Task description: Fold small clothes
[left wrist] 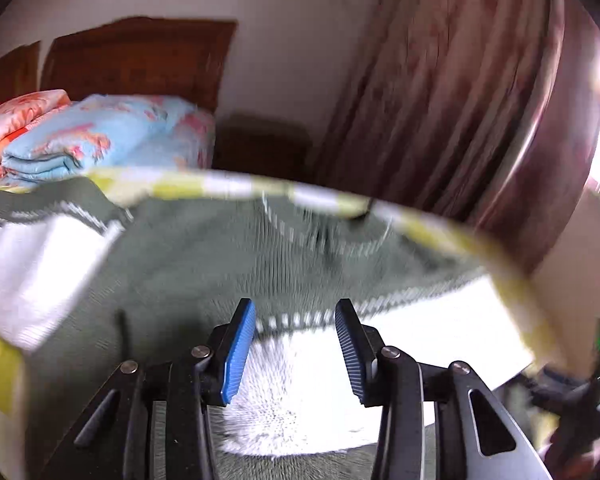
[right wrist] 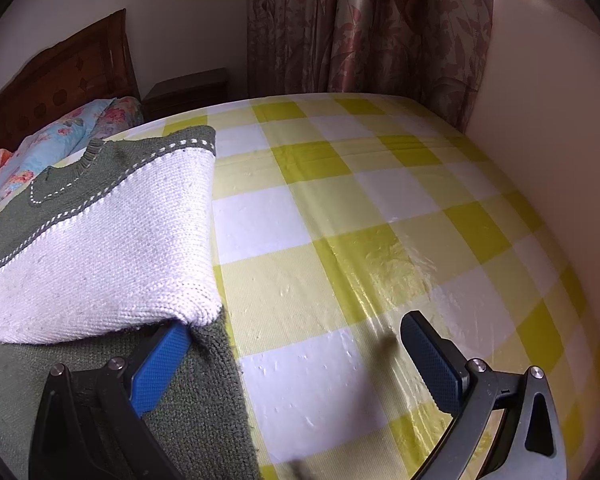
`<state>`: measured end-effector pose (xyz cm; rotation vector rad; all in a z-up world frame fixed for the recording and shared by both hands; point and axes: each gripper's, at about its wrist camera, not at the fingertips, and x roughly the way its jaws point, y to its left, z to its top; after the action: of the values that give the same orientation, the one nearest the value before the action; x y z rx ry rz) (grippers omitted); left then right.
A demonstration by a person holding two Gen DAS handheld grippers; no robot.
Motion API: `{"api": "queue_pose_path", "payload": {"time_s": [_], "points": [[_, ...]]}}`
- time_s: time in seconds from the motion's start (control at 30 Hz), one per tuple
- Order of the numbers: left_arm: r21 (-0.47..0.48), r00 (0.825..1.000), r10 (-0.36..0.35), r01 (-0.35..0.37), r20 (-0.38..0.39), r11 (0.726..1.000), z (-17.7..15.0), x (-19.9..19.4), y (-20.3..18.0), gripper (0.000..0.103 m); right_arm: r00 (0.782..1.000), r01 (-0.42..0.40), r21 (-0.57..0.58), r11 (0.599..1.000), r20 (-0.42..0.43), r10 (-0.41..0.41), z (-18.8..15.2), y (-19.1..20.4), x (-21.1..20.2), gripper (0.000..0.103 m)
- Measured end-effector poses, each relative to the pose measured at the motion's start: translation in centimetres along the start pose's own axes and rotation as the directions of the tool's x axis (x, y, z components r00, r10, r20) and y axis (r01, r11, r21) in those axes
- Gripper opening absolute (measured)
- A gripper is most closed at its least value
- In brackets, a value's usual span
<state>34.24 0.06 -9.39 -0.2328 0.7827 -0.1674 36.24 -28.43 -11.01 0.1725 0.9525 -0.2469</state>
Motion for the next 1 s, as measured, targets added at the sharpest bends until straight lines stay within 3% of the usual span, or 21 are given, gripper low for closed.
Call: {"api": "queue_pose_path", "payload": {"time_s": [0.03,0.1,0.17,0.23,0.33,0.43,0.53,0.6,0.67,0.7,0.73,0.77,0.83,1.0], "points": [[-0.012,0.999,-0.016,0.015,-0.052,1.0,0.1,1.0,0.4,0.042,1.0,-0.024,-0.004,1.0,-0.007,0.024,-0.4,-0.3,-0.2,0.103],[-0.051,0.996,-0.082,0.08,-0.038,0.995,0.3,0.9,1.7,0.043,0.997,-0.082,-0.025,0.996,-0.008,0.082,-1.5,-0.8,-1.4,0.103],[-0.109,0.986,-0.162,0.158,-0.026,0.981,0.2,1.0,3.4,0.043,0.991,-0.118,-0.051,0.992,0.058,0.121,-2.2,-1.3,-3.5,0.103],[-0.154,0.978,-0.21,0.205,-0.013,0.966,0.0,1.0,4.3,0.043,0.982,-0.143,-0.077,0.987,0.11,0.151,-1.2,-1.2,-5.0,0.103],[-0.166,0.975,-0.222,0.218,-0.009,0.962,0.1,1.4,4.4,0.043,0.96,-0.221,-0.107,0.969,0.15,0.236,2.5,0.2,-5.8,0.103],[-0.174,0.972,-0.235,0.231,-0.003,0.957,0.1,1.8,4.9,0.043,0.94,-0.319,-0.154,0.935,0.073,0.333,6.8,3.6,-3.8,0.103],[-0.185,0.968,-0.252,0.248,0.001,0.951,-0.2,1.8,5.5,0.043,0.905,-0.417,-0.183,0.891,0.009,0.425,10.6,7.9,-0.3,0.103],[-0.182,0.968,-0.251,0.247,0.0,0.952,0.0,1.4,4.8,0.043,0.879,-0.477,-0.117,0.871,-0.082,0.47,12.8,10.3,3.3,0.103],[-0.184,0.967,-0.254,0.25,0.001,0.951,0.2,1.4,4.8,0.043,0.831,-0.54,-0.026,0.841,-0.176,0.528,14.1,12.0,6.8,0.103],[-0.183,0.967,-0.255,0.25,0.001,0.951,0.1,1.5,4.6,0.043,0.823,-0.544,-0.006,0.839,-0.202,0.532,14.4,12.5,8.2,0.103],[-0.184,0.967,-0.255,0.251,0.001,0.95,0.1,1.4,4.6,0.043,0.839,-0.511,-0.014,0.86,-0.225,0.495,14.5,13.1,9.8,0.103],[-0.183,0.967,-0.257,0.253,0.001,0.95,0.0,1.2,4.6,0.043,0.874,-0.446,-0.042,0.894,-0.238,0.424,14.7,13.4,10.9,0.103],[-0.184,0.966,-0.259,0.254,0.001,0.95,0.0,1.3,4.6,0.043,0.913,-0.382,-0.103,0.918,-0.199,0.357,15.0,13.6,11.4,0.103],[-0.182,0.966,-0.26,0.256,0.0,0.949,0.0,1.1,4.7,0.043,0.903,-0.401,-0.064,0.914,-0.195,0.383,15.6,13.2,12.2,0.103]]}}
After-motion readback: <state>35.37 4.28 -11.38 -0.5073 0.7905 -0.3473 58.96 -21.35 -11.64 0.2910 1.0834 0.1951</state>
